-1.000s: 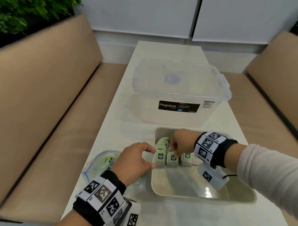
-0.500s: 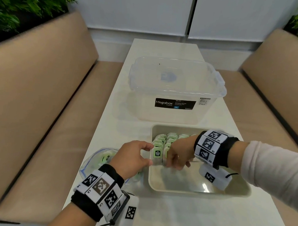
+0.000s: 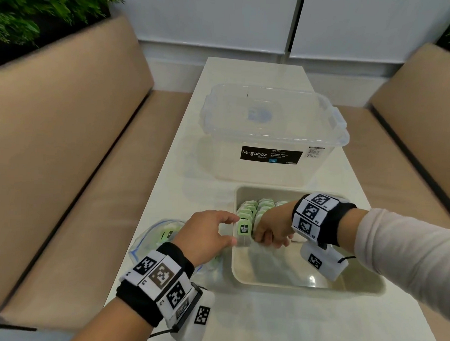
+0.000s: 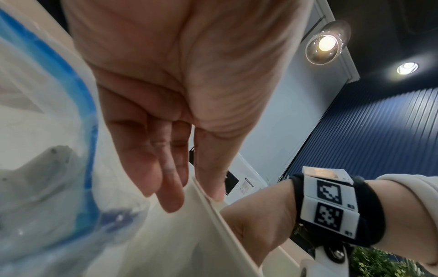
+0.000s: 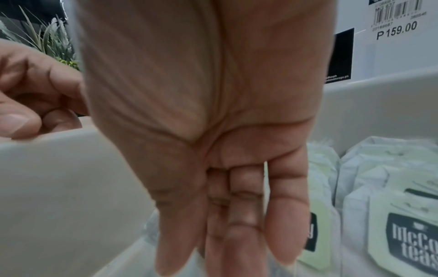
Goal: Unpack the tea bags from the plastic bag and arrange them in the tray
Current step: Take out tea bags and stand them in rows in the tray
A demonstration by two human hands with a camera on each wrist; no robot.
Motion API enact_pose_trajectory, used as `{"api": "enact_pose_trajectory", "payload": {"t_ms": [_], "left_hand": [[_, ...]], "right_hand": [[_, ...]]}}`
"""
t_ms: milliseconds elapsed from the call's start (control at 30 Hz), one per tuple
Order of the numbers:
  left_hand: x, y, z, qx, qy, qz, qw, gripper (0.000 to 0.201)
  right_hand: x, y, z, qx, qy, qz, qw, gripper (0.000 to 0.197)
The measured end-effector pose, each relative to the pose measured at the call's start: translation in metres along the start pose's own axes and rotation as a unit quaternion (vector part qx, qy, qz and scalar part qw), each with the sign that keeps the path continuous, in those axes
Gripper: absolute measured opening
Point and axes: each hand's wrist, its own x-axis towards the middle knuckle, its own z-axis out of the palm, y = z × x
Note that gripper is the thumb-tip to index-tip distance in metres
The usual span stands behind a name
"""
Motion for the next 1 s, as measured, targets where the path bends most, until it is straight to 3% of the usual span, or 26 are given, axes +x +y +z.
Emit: {"api": "enact_pose_trajectory", "payload": {"t_ms": [200,367,533,667,767,867,1000], "left_hand": [[-0.007,-0.016,-0.049,0.019,0.072,0.005,0.997,0.027],[-0.018,-0.041,-0.082,0.145,0.113,0.028,0.983,0.036],[-0.037,-0.068,-0.082,0.246,-0.001,-0.025,0.969,0.028],[-0.049,-0.085,-0.067,0.247,-0.070,-0.029,0.966,0.059],[-0.054,-0.091,-0.056,0.222,-0.060,-0.016,0.973,0.071],[-0.059,-0.094,-0.049,0.204,-0.045,-0.015,0.978,0.073],[-0.060,-0.101,-0.046,0.200,-0.022,-0.011,0.979,0.073]], "right_hand": [[-0.033,-0.013,-0.012,0.073,0.134,-0.025,0.988,0.030],[-0.057,-0.043,-0.024,0.101,0.253,-0.051,0.961,0.014],[-0.065,-0.095,-0.019,0.149,0.309,-0.084,0.936,0.009],[-0.043,-0.152,0.009,0.130,0.334,-0.108,0.927,0.023],[-0.012,-0.188,0.035,0.061,0.315,-0.026,0.947,0.030],[0.008,-0.205,0.048,0.018,0.317,0.073,0.945,0.031],[0.020,-0.210,0.053,0.014,0.356,0.104,0.928,0.033]]}}
